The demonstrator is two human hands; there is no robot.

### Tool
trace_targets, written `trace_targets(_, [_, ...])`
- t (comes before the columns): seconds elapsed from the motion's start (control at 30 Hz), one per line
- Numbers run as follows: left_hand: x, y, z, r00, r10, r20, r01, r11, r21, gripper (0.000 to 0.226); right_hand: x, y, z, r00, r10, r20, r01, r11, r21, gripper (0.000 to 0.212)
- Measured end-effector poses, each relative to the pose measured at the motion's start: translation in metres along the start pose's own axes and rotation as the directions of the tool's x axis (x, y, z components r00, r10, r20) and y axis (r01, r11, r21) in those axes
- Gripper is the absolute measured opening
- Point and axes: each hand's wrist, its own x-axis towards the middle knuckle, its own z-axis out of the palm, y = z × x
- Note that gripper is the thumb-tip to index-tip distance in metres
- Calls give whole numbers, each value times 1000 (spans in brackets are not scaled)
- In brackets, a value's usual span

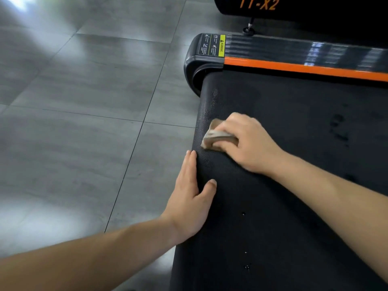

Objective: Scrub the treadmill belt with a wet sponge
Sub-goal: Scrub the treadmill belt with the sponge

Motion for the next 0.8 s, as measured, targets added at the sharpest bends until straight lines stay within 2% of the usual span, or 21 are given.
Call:
trace_targets(0.07, [-2, 0, 3, 1000, 3, -29, -4, 999, -40, 77, 21, 19, -2, 974, 179, -137, -188, 980, -56, 36])
trace_targets(0.13, [-2, -3, 4, 999, 13, -40, -16, 997, -71, 76, 32, 20, 1, 915, 338, -220, -363, 928, -85, 34])
trace_targets(0.17, [-2, -4, 3, 999, 7, -42, -11, 996, -91, 76, 30, 12, 5, 921, 333, -204, -359, 927, -111, 33])
trace_targets(0.27, [-1, -5, 1, 999, 10, -44, -17, 986, -167, 76, -9, -28, 14, 995, 84, -53, -89, 992, -88, 37])
trace_targets(0.33, [-1, -6, 2, 999, 19, -40, -25, 984, -174, 79, -31, -34, 11, 1000, -9, 25, 10, 999, -43, 38])
trace_targets(0.4, [-2, -6, 2, 999, -2, -44, -6, 984, -177, 81, -21, -19, 7, 1000, 15, -24, -17, 998, -63, 39])
trace_targets(0.47, [-3, -7, 2, 999, -11, -36, 4, 984, -180, 80, 6, 1, 7, 969, 184, -162, -200, 975, -92, 39])
trace_targets(0.53, [-6, -8, 3, 999, -7, -35, 0, 983, -182, 79, 21, 0, 9, 917, 338, -210, -366, 924, -111, 36])
trace_targets(0.57, [-7, -10, 4, 999, -8, -34, 1, 982, -188, 78, 17, -10, 13, 922, 330, -201, -359, 924, -131, 33])
trace_targets(0.63, [-13, -14, 4, 1000, 2, -29, -8, 979, -202, 77, -10, -36, 21, 979, 158, -128, -173, 979, -109, 32])
trace_targets(0.7, [-18, -18, 5, 999, 31, -26, -35, 984, -176, 78, -41, -52, 17, 999, 19, -31, -19, 1000, -8, 31])
trace_targets(0.77, [-23, -18, 5, 1000, 12, -25, -16, 987, -162, 81, -39, -39, 10, 1000, -27, -8, 27, 1000, -7, 32])
trace_targets(0.8, [-27, -17, 5, 1000, -3, -22, -1, 987, -161, 82, -28, -29, 8, 998, 5, -55, -7, 999, -36, 32])
